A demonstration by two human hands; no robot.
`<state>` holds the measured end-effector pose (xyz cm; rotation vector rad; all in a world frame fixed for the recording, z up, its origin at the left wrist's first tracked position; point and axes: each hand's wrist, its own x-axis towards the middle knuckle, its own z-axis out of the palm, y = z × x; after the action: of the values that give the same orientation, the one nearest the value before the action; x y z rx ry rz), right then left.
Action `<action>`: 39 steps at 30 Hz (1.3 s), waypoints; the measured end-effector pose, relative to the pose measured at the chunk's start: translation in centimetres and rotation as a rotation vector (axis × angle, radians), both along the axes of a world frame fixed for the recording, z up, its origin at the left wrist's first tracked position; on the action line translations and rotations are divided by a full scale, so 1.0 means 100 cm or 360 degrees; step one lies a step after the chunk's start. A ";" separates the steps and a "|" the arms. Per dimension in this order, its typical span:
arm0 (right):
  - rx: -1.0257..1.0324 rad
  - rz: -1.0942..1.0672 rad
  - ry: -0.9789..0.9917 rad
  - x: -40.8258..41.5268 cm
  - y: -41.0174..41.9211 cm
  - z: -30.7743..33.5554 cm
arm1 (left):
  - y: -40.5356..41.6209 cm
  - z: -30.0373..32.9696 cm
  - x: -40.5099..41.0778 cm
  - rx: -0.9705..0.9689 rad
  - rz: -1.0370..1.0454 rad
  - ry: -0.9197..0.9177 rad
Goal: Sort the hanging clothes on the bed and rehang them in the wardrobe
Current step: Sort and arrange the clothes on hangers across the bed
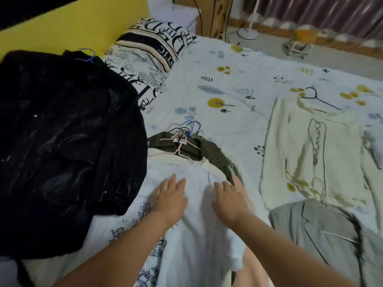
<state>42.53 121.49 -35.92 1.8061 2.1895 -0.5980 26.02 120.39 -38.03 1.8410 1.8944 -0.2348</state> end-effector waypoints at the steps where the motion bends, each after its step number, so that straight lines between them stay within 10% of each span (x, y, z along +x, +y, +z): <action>1: 0.0031 0.0011 -0.0011 -0.005 0.007 -0.007 | 0.006 -0.009 0.001 0.0005 -0.0009 0.0009; 16: 0.0134 -0.0219 0.0002 -0.051 0.064 -0.047 | 0.003 -0.045 -0.006 0.0032 -0.0030 -0.0071; 28: 0.0399 -0.0465 0.0500 -0.014 -0.025 0.051 | -0.008 0.048 -0.023 0.0808 0.0265 -0.0054; 39: 0.0540 -0.0372 0.0668 0.062 -0.125 0.148 | -0.069 0.156 -0.026 0.0877 0.0579 0.0038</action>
<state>48.70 109.00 -21.14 2.3124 2.4863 -0.7481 23.42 113.49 -22.41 1.7549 2.4358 0.4302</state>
